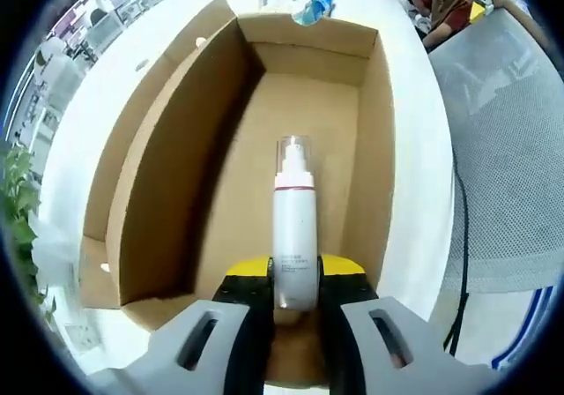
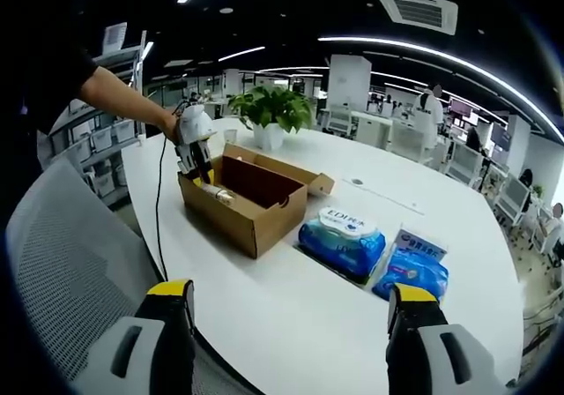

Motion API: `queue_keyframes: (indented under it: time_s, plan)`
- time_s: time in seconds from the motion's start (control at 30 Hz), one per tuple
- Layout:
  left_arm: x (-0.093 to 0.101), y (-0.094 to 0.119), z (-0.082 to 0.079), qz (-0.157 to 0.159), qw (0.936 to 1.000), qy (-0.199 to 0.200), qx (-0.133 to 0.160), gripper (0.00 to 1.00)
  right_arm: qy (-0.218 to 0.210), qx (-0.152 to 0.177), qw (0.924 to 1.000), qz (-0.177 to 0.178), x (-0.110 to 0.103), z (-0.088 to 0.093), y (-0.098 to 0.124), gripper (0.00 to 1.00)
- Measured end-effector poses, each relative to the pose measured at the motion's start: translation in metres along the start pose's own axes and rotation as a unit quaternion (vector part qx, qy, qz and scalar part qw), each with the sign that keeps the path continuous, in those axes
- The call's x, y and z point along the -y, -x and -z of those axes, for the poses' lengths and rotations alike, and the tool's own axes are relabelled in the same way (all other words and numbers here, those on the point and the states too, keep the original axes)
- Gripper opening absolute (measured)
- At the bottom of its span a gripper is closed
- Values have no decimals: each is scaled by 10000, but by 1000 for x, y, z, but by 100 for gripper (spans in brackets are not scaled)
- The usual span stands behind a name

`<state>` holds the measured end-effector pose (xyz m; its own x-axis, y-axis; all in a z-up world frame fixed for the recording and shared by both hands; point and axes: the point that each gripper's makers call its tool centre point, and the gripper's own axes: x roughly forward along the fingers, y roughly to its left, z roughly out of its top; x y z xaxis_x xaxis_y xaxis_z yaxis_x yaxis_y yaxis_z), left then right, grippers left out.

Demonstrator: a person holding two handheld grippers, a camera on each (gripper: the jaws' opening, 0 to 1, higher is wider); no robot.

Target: Operate the shoe box by opening the lid, removing the specified soft item, and placing it in the target area until the item is outside and the box remains undamaged.

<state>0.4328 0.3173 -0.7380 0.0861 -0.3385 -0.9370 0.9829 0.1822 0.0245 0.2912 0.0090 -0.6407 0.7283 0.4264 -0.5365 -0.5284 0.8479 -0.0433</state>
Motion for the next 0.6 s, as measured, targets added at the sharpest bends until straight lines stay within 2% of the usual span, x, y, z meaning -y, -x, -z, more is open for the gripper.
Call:
queue_keyframes:
  time_s: [0.13, 0.37, 0.6]
  plan:
    - [2, 10, -11, -95, 9996, 71, 241, 15, -5, -12, 10000, -52, -2, 0, 0, 90]
    - [6, 25, -24, -213, 9988, -18, 435, 15, -12, -9, 9999, -156, -6, -4, -1, 88]
    - [11, 37, -36, -340, 9974, -81, 635, 15, -10, 96, 9996, -271, -8, -19, -4, 83]
